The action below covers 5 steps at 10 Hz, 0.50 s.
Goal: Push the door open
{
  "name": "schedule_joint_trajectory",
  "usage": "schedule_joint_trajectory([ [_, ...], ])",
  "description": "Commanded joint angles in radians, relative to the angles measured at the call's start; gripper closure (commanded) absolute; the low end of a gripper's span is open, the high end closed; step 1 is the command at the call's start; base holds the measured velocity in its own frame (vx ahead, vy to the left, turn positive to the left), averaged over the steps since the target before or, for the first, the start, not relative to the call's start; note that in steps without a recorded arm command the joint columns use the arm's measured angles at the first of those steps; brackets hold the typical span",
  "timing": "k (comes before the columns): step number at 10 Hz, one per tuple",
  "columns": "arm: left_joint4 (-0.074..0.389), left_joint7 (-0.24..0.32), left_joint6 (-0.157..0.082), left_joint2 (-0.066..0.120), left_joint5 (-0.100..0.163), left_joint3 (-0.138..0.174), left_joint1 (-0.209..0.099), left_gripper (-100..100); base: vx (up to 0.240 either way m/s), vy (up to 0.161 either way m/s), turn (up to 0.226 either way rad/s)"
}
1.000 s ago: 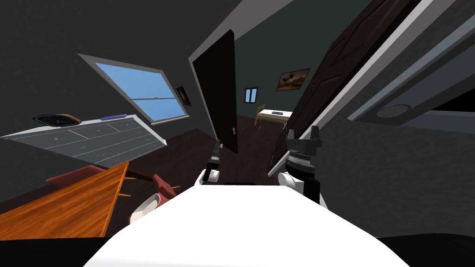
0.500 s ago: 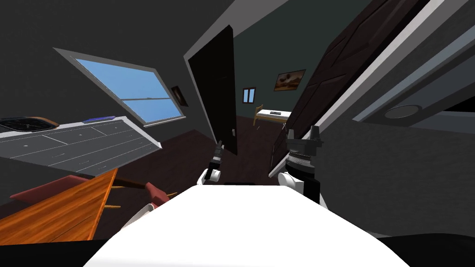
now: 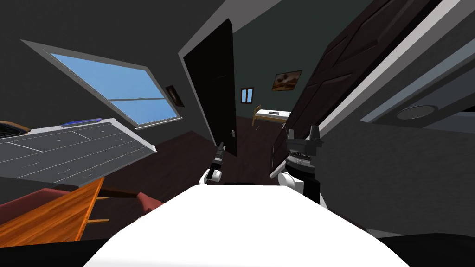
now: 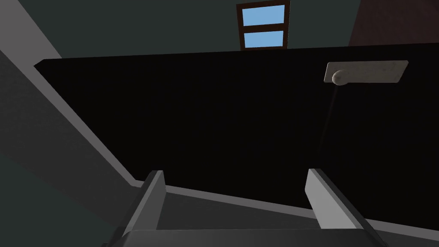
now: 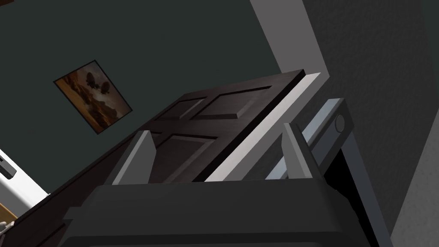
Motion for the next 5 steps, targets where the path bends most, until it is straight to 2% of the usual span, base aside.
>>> schedule_joint_trajectory([
  [1, 0.041, -0.004, -0.01, -0.003, 0.004, -0.006, -0.017, -100, 0.088, 0.051, -0.076],
  [5, 0.139, -0.008, -0.036, -0.005, 0.016, -0.018, -0.057, -100, 0.081, 0.069, -0.076],
])
